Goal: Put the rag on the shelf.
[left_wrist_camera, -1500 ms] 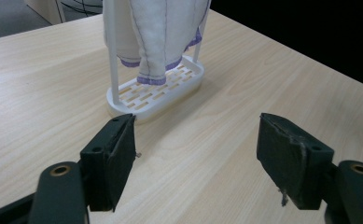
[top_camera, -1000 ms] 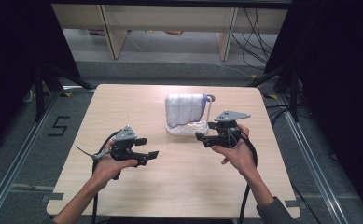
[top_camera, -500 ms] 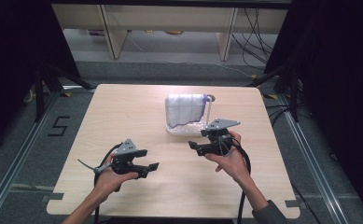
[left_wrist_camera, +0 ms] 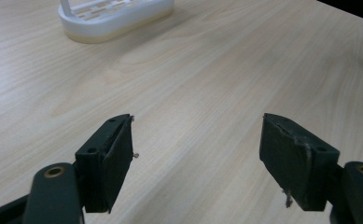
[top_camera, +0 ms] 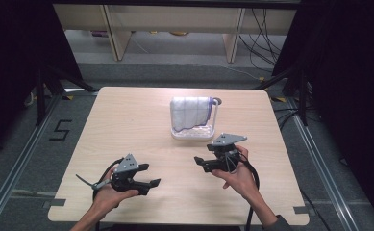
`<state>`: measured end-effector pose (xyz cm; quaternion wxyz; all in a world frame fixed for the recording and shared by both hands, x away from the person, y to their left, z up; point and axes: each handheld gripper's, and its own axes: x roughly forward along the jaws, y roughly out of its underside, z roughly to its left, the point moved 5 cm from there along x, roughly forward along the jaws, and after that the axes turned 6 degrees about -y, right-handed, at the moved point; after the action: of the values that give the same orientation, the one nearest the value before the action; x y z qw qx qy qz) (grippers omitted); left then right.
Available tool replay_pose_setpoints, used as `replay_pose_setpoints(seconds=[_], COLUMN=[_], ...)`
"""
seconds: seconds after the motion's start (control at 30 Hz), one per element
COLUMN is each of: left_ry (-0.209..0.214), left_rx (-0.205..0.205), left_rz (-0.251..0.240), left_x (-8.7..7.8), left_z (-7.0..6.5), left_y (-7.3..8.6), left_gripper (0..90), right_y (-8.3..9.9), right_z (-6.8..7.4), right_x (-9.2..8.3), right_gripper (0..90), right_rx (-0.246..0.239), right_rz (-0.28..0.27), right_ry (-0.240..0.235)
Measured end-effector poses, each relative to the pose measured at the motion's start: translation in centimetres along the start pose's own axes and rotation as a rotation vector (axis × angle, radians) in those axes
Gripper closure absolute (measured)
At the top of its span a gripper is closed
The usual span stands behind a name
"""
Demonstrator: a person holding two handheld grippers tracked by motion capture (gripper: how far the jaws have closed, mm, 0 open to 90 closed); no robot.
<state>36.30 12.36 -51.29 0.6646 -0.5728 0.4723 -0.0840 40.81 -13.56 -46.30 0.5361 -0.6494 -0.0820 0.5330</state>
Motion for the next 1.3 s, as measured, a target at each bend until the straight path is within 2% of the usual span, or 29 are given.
replay_pose_setpoints(seconds=[0.1, 0.13, 0.17, 0.2, 0.3, 0.37, 0.5, 0.53, 0.57, 0.7, 0.73, 0.77, 0.8, 0.87, 0.93, 0.97, 1.0, 1.1, 1.17, 1.2, 1.27, 1.3], left_ry=[-0.002, 0.004, 0.007, 0.012, 0.007, 0.003, 0.004, -0.001, 0.003, -0.006, -0.008, -0.010, -0.010, -0.009, -0.011, -0.010, -0.009, 0.005, -0.001, 0.003, 0.003, -0.015], left_rx=[-0.003, 0.001, 0.002, 0.003, 0.001, 0.000, 0.007, -0.010, 0.013, 0.014, 0.015, 0.008, 0.018, 0.014, 0.010, 0.021, 0.028, 0.033, 0.049, 0.071, 0.074, 0.106], left_rz=[-0.004, 0.006, 0.000, 0.000, 0.004, 0.004, 0.010, 0.002, 0.006, 0.011, 0.009, 0.012, 0.020, 0.014, 0.017, 0.012, 0.031, 0.028, 0.042, 0.061, 0.060, 0.069], left_x=[-0.1, -0.2, -0.2, -0.2, -0.5, -0.7, -1.0, -1.0, -1.1, -1.4, -1.4, -1.5, -1.5, -1.6, -1.7, -1.7, -1.8, -1.8, -1.8, -2.0, -2.0, -2.0], left_z=[-0.4, -0.5, -0.6, -0.7, -0.8, -0.8, -0.8, -1.0, -0.8, -0.8, -0.8, -0.9, -0.8, -1.0, -1.2, -1.3, -1.6, -1.9, -2.2, -2.2, -2.5, -2.2], left_y=[0.4, 0.6, 0.6, 0.8, 1.1, 1.4, 1.8, 1.9, 2.1, 2.5, 2.6, 2.7, 2.8, 2.8, 2.9, 3.0, 3.1, 3.3, 3.6, 3.6, 3.8, 3.9], left_gripper=[25.4, 25.4, 25.4, 25.3, 25.2, 25.1, 24.6, 24.3, 24.0, 22.9, 22.6, 22.5, 22.5, 22.4, 22.4, 22.4, 22.3, 22.1, 22.0, 22.1, 22.1, 22.1], right_y=[0.8, 1.3, 1.3, 1.4, 2.1, 2.4, 2.9, 3.2, 3.3, 4.1, 4.6, 4.8, 4.8, 5.5, 5.8, 6.1, 6.7, 7.3, 7.9, 8.1, 8.4, 8.6], right_z=[0.2, 0.6, 0.6, 0.4, 0.8, 0.9, 1.3, 1.4, 1.6, 2.0, 2.3, 2.3, 2.3, 2.7, 2.7, 2.9, 3.1, 3.3, 3.4, 3.6, 3.7, 3.8], right_x=[-0.1, -0.1, -0.1, -0.2, -0.1, -0.2, -0.2, -0.2, -0.2, -0.4, -0.6, -0.6, -0.6, -1.0, -0.9, -0.9, -0.8, -0.8, -0.7, -0.7, -0.6, -0.7], right_gripper=[32.1, 32.1, 32.1, 32.1, 32.1, 32.0, 31.2, 30.7, 30.2, 27.7, 26.9, 26.7, 26.7, 26.6, 26.6, 26.6, 26.3, 26.0, 25.5, 25.1, 24.4, 24.3], right_rx=[0.005, 0.028, 0.028, 0.007, 0.020, 0.016, 0.019, 0.015, 0.021, 0.011, 0.025, 0.011, 0.011, 0.034, 0.026, 0.031, 0.026, 0.040, 0.037, 0.048, 0.037, 0.046], right_rz=[0.005, 0.002, 0.002, 0.012, 0.009, 0.010, 0.023, 0.021, 0.022, 0.028, 0.036, 0.040, 0.040, 0.060, 0.058, 0.065, 0.076, 0.097, 0.109, 0.122, 0.124, 0.127], right_ry=[-0.005, -0.010, -0.010, -0.009, -0.030, -0.022, -0.037, -0.039, -0.041, -0.060, -0.067, -0.067, -0.067, -0.065, -0.063, -0.063, -0.066, -0.070, -0.074, -0.074, -0.077, -0.076])
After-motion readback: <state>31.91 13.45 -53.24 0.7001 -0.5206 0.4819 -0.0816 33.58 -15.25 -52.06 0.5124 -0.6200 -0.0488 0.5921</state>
